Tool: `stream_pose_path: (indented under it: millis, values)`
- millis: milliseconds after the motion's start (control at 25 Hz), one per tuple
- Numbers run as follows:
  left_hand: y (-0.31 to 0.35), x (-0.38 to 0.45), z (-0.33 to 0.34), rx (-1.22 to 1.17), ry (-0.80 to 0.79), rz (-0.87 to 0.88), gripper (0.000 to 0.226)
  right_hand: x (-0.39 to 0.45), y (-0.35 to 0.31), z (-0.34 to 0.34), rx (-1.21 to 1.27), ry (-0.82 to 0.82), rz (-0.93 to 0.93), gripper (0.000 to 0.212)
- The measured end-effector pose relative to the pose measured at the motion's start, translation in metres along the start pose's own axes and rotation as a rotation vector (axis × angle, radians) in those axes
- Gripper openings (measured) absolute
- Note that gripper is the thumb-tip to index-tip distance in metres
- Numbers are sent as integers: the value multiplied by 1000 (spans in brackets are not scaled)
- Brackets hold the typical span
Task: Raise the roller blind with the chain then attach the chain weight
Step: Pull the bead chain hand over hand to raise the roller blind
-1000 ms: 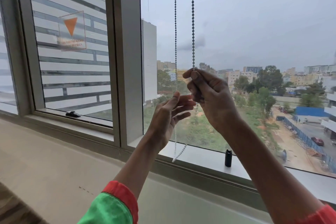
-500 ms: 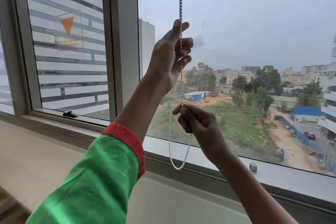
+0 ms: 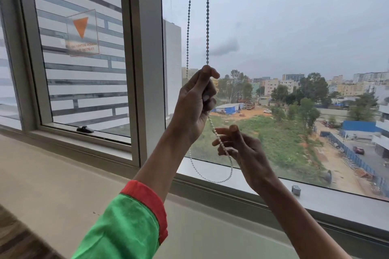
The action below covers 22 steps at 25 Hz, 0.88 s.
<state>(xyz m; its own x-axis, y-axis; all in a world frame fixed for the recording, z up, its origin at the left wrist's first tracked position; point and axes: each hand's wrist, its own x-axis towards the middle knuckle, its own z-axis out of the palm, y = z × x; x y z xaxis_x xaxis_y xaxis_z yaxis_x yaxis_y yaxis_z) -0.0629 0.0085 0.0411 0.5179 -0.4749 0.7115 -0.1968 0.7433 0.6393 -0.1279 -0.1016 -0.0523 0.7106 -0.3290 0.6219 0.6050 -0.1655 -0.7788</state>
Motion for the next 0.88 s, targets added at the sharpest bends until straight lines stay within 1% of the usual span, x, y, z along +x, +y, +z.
stream_pose_path:
  millis: [80, 200, 360, 480, 600, 720, 880]
  values:
    - [-8, -9, -3, 9, -20, -22, 30, 9, -12, -1, 37, 35, -9, 43]
    - [-21, -25, -10, 6, -19, -59, 26, 26, -35, 3, 19, 43, -71, 35]
    - [-33, -45, -14, -19, -6, -123, 22, 44, -65, 17, 14, 39, -134, 32]
    - [-38, -56, -12, -14, 9, -169, 21, 57, -89, 31, 88, -19, -145, 32]
    - [-39, -62, -9, -24, -7, -178, 21, 66, -107, 44, 215, -47, -92, 31]
    - [-35, -61, -12, 36, -32, -170, 22, 67, -108, 51, 242, -16, -140, 23]
    - [-38, -62, -21, 127, -62, -205, 24, 57, -97, 50, 224, -49, -203, 22]
